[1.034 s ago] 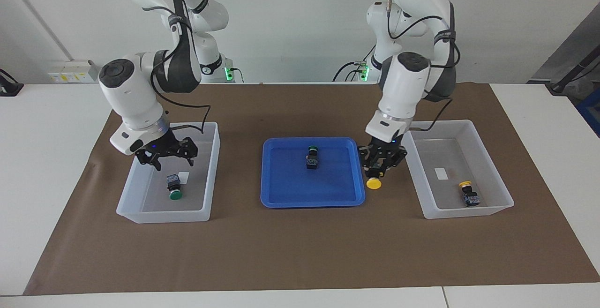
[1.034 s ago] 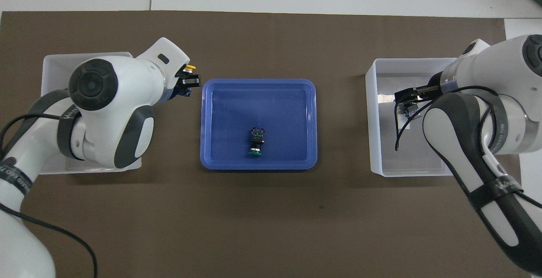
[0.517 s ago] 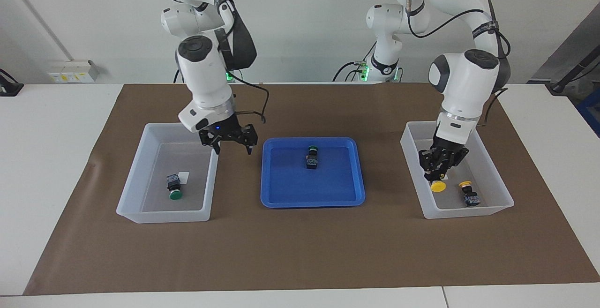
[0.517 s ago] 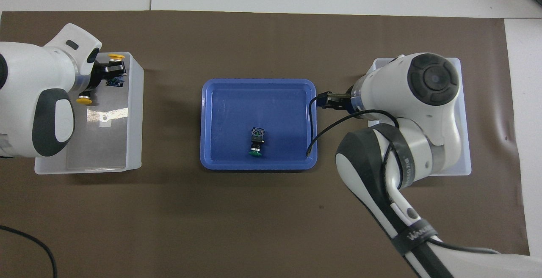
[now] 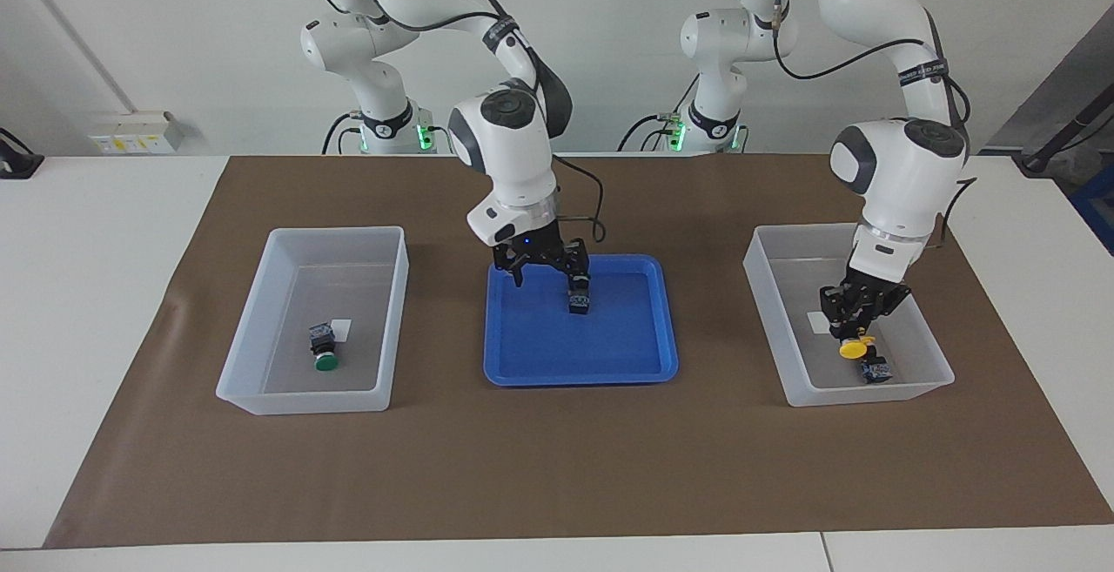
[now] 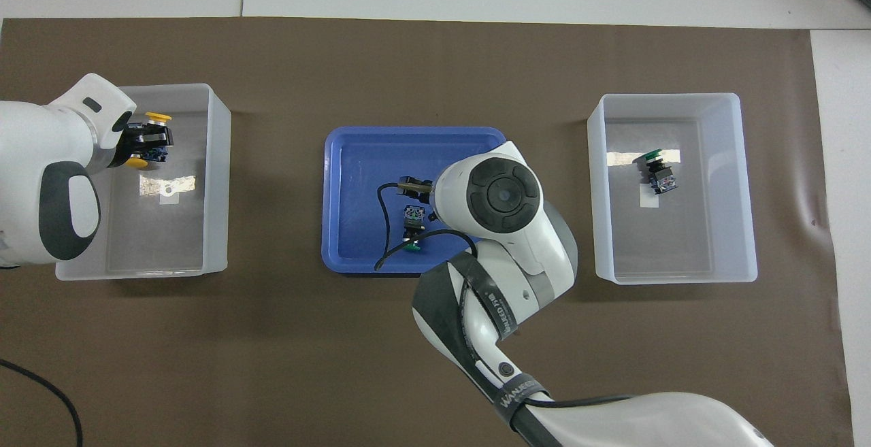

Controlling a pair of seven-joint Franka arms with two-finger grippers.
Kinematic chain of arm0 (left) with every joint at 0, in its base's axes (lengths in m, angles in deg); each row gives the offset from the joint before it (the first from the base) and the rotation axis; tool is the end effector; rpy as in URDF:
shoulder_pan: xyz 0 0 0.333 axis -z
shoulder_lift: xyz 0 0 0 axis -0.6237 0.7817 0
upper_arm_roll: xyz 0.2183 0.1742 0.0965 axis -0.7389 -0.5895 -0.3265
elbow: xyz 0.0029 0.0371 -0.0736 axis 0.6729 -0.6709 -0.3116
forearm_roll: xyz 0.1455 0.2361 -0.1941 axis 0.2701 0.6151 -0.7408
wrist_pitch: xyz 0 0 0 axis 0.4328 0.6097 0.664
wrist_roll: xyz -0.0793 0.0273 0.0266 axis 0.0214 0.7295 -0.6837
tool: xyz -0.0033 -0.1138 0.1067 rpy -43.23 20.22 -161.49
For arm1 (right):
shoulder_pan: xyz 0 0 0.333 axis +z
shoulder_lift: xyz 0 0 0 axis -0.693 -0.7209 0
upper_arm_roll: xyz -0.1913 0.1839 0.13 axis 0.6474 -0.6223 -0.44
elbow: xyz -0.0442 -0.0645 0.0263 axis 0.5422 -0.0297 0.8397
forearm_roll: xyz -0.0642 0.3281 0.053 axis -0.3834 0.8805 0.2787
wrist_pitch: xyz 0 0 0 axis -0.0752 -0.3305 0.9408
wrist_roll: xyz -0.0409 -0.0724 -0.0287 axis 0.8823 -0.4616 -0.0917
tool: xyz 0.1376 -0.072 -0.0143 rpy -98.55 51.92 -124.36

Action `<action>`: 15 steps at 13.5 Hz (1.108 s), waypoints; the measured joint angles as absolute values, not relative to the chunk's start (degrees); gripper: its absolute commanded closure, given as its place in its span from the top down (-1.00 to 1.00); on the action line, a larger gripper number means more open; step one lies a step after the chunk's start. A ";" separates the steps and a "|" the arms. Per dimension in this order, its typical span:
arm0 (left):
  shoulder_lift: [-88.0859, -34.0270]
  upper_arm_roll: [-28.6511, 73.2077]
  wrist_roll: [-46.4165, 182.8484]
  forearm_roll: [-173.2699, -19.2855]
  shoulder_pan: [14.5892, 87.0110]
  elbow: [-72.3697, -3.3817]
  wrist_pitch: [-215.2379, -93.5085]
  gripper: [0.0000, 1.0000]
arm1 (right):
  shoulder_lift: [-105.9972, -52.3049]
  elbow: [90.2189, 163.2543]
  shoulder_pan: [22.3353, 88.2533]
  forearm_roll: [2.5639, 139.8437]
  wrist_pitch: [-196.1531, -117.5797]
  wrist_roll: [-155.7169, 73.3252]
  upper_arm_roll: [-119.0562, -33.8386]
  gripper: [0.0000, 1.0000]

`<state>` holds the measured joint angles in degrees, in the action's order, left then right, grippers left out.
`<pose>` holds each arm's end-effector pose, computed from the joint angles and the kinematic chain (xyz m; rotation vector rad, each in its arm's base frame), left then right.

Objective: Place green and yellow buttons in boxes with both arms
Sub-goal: 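Release the yellow button in the bin while the right gripper grasps a green button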

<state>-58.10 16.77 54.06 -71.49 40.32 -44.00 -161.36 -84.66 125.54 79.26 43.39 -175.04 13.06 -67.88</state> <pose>0.5851 0.0068 0.3417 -3.1033 -0.0598 -0.4675 0.5132 0.3504 0.3368 -2.9510 0.3561 -0.2183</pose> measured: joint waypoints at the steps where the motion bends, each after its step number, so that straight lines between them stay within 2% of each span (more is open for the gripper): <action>1: -57.17 16.77 53.66 -71.48 40.32 -44.22 -162.11 -0.32 | -86.57 124.93 80.59 43.38 -176.42 14.22 -67.88 1.00; 2: -56.19 16.77 52.97 -71.48 40.30 -44.32 -163.02 -0.08 | -88.47 124.52 81.66 43.34 -177.80 14.87 -67.87 1.00; 3: -55.33 16.77 52.39 -71.48 40.22 -44.38 -164.11 0.87 | -89.72 124.36 82.13 43.24 -178.32 14.91 -67.87 0.89; 4: -54.66 16.77 52.05 -71.48 40.11 -44.40 -164.99 1.00 | -90.37 124.33 82.24 43.11 -178.36 14.91 -67.86 0.55; 7: -54.26 16.78 49.25 -71.48 39.60 -44.39 -165.19 1.00 | -91.49 124.35 82.35 42.87 -178.40 14.91 -67.84 -0.52; 8: -54.30 16.77 48.84 -71.48 39.41 -44.36 -165.19 1.00 | -91.88 124.35 82.58 42.87 -178.54 14.91 -67.85 -0.98; 11: -56.79 16.89 48.28 -71.49 39.05 -43.87 -163.04 1.00 | -92.32 124.22 83.12 42.82 -178.81 14.91 -67.83 -1.00; 15: -66.75 17.62 48.25 -71.49 40.41 -44.50 -152.35 1.00 | -90.42 121.97 81.42 42.60 -175.40 13.97 -66.26 -1.00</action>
<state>-66.75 17.62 48.25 -71.49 40.41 -44.50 -152.35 -90.42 121.97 81.42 42.60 -175.40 13.97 -66.26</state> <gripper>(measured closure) 0.000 0.586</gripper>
